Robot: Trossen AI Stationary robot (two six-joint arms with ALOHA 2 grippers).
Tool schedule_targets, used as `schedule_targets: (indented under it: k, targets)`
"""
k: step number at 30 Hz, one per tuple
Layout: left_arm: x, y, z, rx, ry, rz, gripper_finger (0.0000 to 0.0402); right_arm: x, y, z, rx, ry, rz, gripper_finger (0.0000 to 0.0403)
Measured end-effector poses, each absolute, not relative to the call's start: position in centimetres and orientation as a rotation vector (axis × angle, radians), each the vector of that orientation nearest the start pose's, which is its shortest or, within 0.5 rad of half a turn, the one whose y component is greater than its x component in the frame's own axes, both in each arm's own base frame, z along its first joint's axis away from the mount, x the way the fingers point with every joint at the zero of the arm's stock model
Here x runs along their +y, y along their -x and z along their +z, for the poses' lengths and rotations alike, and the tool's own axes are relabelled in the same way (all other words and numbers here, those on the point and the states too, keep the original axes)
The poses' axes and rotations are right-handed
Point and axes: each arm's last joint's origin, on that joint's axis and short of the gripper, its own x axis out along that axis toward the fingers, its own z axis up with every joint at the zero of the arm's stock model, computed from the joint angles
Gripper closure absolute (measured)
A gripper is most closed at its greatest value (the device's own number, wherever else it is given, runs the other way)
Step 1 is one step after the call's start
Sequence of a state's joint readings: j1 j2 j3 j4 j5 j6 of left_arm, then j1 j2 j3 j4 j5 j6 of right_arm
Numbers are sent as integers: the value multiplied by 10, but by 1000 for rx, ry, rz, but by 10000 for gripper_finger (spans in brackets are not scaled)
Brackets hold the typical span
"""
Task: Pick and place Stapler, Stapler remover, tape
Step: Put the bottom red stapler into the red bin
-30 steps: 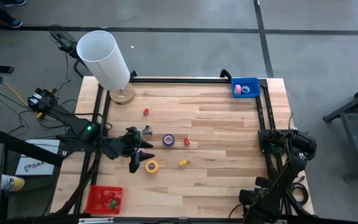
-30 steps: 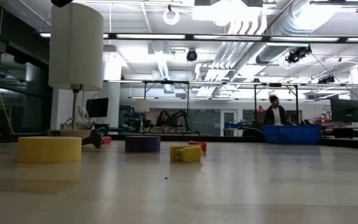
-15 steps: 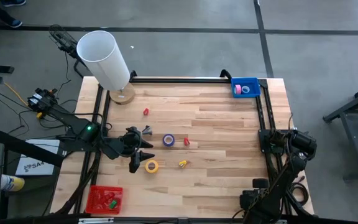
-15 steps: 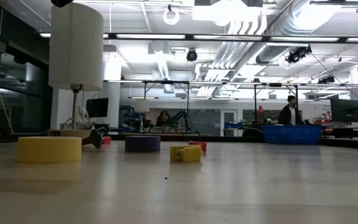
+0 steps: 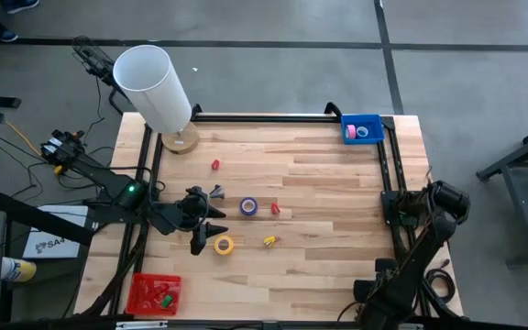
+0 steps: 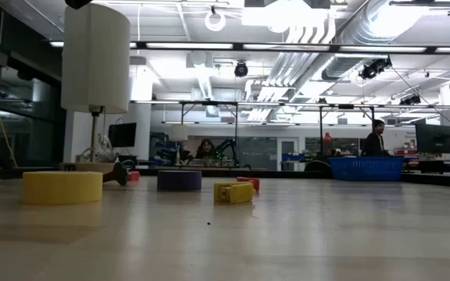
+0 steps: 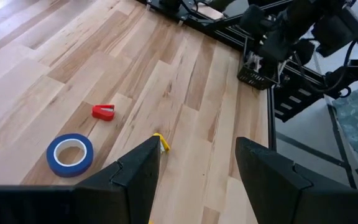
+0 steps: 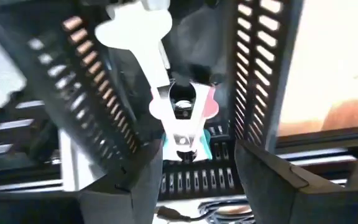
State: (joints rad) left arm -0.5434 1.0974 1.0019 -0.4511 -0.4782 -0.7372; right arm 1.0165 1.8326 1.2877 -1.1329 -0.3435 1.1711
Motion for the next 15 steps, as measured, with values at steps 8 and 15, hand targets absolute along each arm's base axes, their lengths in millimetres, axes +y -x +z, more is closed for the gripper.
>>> schedule_targets:
  k: [8, 15]
  targets:
    - [-107, -203, 326, 470, 456, 113, 195, 253, -169, 223, 1798, -313, -125, 210]
    - [-107, -203, 326, 471, 448, 112, 195, 225, -182, 251, 1574, -379, -203, 210]
